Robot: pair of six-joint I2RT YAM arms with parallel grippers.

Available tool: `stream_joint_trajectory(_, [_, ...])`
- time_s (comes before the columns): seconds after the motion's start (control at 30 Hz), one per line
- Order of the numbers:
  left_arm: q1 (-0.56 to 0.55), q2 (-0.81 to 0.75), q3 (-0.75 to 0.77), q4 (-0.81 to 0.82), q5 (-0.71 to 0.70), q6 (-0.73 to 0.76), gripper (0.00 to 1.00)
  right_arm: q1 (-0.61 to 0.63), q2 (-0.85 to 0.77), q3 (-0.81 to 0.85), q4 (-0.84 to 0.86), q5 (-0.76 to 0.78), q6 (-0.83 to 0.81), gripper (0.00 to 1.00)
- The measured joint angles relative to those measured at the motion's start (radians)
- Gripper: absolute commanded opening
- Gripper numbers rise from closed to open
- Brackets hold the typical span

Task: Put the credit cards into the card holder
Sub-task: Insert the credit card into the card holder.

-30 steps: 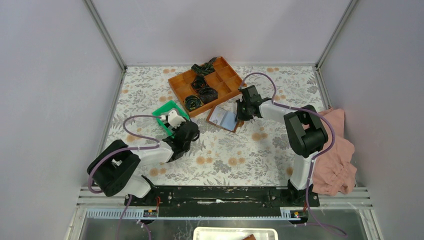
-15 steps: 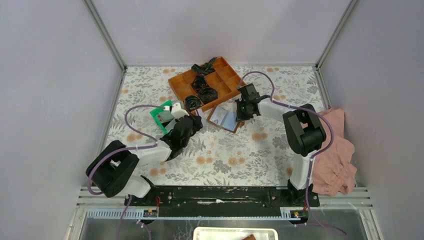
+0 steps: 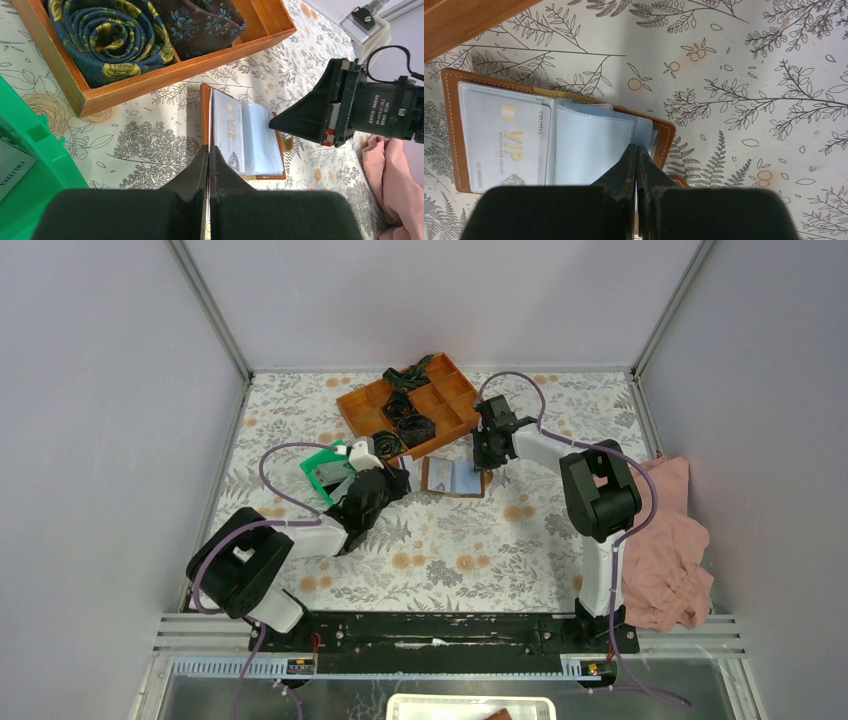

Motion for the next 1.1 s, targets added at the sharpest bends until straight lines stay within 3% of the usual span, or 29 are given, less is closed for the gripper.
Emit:
stream_joint_trajectory(0.43, [0.001,0.096,0.007,0.080,0.054,-0.002,0.00,-0.003,0.072,0.123,-0.070,0.060,-0.044,0.01])
stream_joint_trajectory(0.83, [-0.029,-0.018,-0.012,0.097,0.079,-0.053,0.00,-0.002,0.077,0.132,-0.073,0.088,-0.052,0.03])
stream_joint_trajectory(1.1, [-0.095,0.156,0.034,0.198,0.093,-0.204,0.00,-0.003,0.057,0.092,-0.032,0.085,-0.052,0.03])
